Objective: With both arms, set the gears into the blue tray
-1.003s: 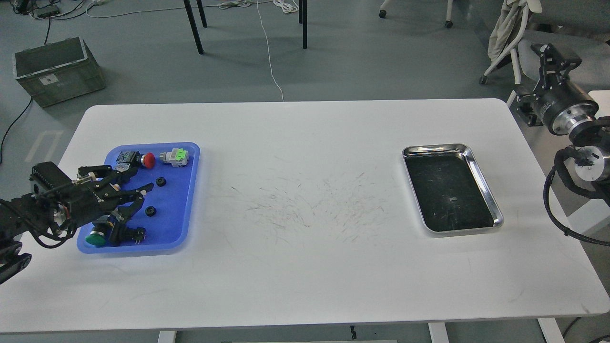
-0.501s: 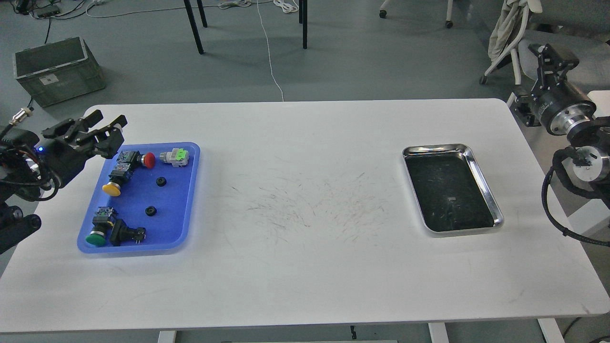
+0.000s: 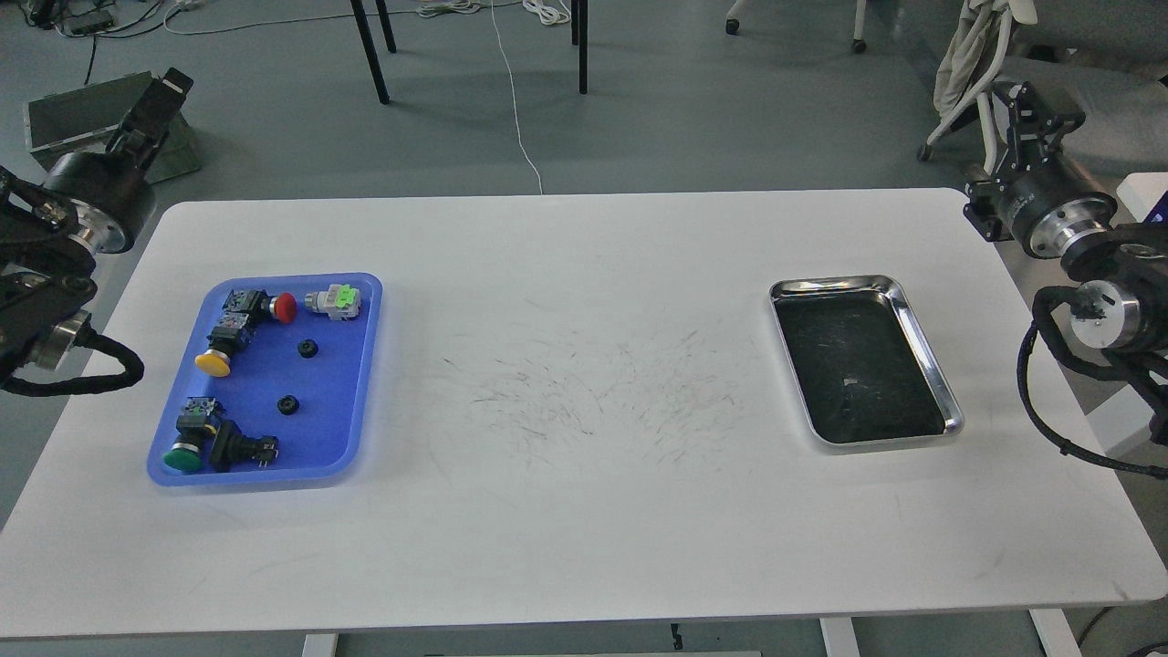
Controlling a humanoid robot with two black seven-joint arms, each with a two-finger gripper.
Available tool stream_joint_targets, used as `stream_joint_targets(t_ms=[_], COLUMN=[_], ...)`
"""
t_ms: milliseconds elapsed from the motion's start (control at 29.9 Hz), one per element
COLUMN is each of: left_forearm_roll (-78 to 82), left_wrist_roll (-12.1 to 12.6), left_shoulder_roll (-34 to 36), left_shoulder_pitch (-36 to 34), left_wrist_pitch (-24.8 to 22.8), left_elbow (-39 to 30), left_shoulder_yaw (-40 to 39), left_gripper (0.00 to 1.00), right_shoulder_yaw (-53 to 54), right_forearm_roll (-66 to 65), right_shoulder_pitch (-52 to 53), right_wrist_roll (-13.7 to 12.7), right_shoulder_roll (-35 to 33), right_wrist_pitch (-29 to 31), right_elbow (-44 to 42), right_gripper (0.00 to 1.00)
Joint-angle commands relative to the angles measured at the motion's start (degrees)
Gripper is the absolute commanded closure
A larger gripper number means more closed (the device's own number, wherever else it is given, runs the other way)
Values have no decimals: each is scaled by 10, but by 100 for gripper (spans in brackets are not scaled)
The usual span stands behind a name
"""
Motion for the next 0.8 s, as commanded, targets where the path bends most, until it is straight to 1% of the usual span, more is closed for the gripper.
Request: stream_joint_targets(t_ms=[0,67,134,301,435,568,602,669,702,769], left_forearm_roll=[-46,-75,-94,-126,-170,-196,-202,-220,-228,-229], left_wrist_roll=[0,0,0,8,7,7,8,8,12,35], left_shoulder_roll=[-2,-10,-23,-62,-79,-87,-89,-88,-86,-84], left_shoulder_pitch=[-4,-5,-2,1,4,15,17,22,26,32], left_wrist_pitch=[-81,-109,-124,-130,-161,-177,-179,-183,-195,-229], left_elbow=[16,18,29,48,50,50,50,47,48,48], left_shoulder_yaw=[-58,-93,-108,-134,-152,-154,-160,-173,-175,-173], left_gripper=[3,3,3,3,2,2,2,2,2,2], right_shoulder_yaw=[3,6,6,23,53,59,59,59,59,59], right_forearm_roll=[0,1,1,11,20,62,85,123,140,150], right_shoulder_pitch=[1,3,5,6,4,5,5,5,4,4], right_wrist_roll=[-2,-2,-5,-9,-16,-32,-42,-61,-67,-67], right_shoulder_roll=[5,6,6,6,8,13,13,13,13,13], right_wrist_pitch=[-5,-5,-7,-6,0,3,7,18,21,22], right_elbow=[-4,-3,-6,0,1,-2,1,1,1,1], right_gripper=[4,4,4,4,4,3,1,1,1,1])
